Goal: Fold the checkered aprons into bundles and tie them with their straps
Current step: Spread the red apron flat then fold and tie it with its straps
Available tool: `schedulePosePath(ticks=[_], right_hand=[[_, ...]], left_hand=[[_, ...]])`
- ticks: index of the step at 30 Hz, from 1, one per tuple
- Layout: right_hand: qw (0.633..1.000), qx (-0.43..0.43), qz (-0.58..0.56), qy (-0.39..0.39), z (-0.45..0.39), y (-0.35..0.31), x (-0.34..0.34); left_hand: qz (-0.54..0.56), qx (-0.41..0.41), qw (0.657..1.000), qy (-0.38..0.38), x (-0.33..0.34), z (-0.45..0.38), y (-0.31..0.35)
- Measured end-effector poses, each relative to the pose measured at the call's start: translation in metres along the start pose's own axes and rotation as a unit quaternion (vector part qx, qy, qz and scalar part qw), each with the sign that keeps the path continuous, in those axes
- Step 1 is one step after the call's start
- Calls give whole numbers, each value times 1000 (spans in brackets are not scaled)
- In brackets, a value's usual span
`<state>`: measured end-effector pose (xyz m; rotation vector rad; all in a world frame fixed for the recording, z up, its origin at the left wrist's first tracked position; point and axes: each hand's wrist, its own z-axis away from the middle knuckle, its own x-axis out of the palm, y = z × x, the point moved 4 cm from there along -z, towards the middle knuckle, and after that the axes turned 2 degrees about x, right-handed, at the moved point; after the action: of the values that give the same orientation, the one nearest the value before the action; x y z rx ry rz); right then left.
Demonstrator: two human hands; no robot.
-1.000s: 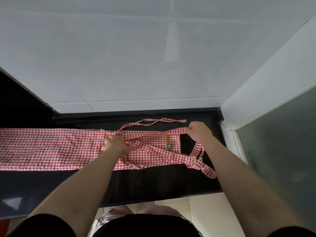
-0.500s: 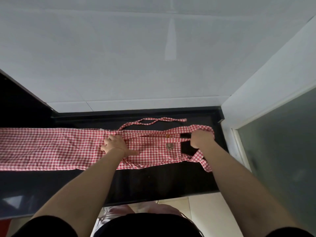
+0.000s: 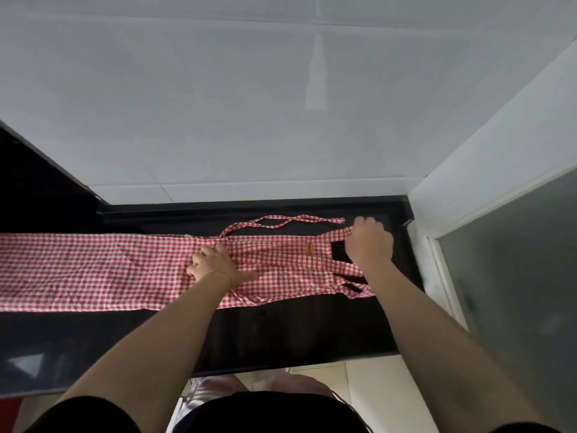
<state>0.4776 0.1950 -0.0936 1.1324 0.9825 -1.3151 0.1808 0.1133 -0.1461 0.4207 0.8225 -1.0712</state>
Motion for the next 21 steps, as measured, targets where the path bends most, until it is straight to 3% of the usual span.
schedulePosePath(ticks=[1,3,5,8,10,12,14,16,19,21], right_hand=[[998,-61,-25,4,0,-11,8],[986,-148,-47,-67,2,-29,27],[977,-181,-29,-107,5,-38,41],[977,-190,41,-87,12,-23,65],[985,-135,71,-82,15,5,78],[998,-24,30,-49,15,37,81],[989,93,-115,-5,12,58,73],[952,185,-245,11,10,68,62],[946,219,-207,-117,17,73,52],[949,202,-146,-194,27,75,52]], left_hand=[[1,2,1000,3,1,0,-1],[2,8,1000,15,2,1,-2],[-5,16,999,31,5,3,-3],[-16,25,999,42,8,5,-3],[-18,24,999,40,8,4,-3],[-19,23,999,40,8,2,-3],[-21,22,999,42,7,1,-3],[-23,13,999,38,5,1,-2],[-69,13,995,74,-8,8,12],[-93,83,981,150,-17,15,36]])
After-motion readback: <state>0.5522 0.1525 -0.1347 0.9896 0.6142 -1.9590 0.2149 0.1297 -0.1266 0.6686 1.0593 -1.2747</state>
